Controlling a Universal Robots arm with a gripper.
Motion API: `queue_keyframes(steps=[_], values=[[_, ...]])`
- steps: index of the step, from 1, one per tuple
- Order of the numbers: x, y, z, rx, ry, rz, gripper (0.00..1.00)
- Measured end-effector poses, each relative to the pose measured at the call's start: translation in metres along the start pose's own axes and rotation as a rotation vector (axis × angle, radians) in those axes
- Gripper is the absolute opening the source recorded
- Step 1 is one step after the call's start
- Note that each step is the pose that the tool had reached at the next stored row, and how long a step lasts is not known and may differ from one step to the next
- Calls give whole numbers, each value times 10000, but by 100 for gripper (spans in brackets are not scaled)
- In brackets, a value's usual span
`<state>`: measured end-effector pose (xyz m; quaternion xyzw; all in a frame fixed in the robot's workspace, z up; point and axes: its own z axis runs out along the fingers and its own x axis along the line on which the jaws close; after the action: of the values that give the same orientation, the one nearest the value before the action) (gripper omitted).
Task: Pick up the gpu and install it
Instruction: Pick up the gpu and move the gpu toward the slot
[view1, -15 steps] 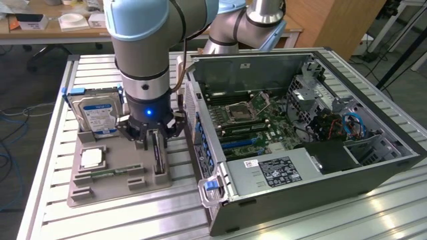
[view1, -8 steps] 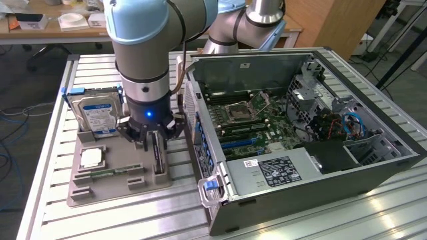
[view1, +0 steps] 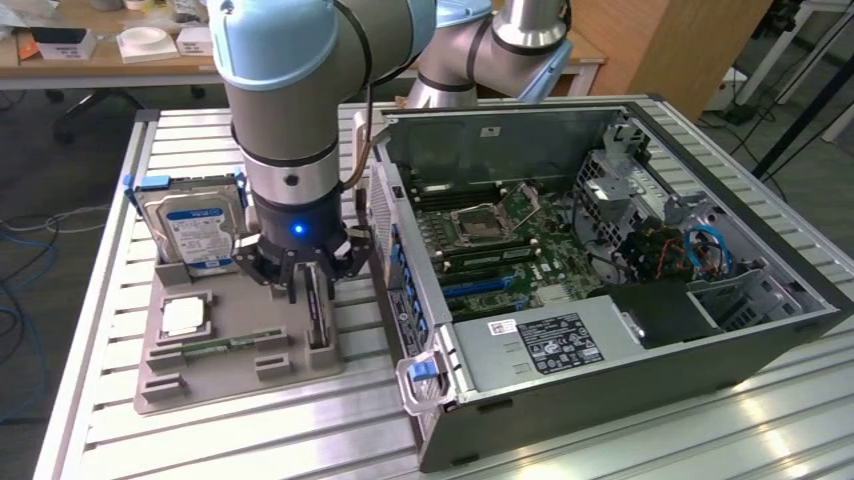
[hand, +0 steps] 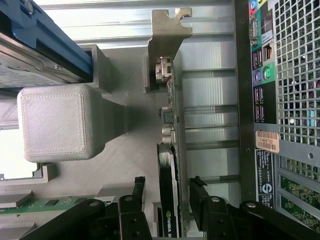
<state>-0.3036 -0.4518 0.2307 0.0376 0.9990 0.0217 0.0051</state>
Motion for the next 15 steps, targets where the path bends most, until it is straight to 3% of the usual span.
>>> queue_keyframes(steps=[9, 10, 15], values=[[0, 0, 0, 0, 0, 0, 47], [0, 0, 0, 0, 0, 0, 40], [0, 0, 0, 0, 0, 1, 40]])
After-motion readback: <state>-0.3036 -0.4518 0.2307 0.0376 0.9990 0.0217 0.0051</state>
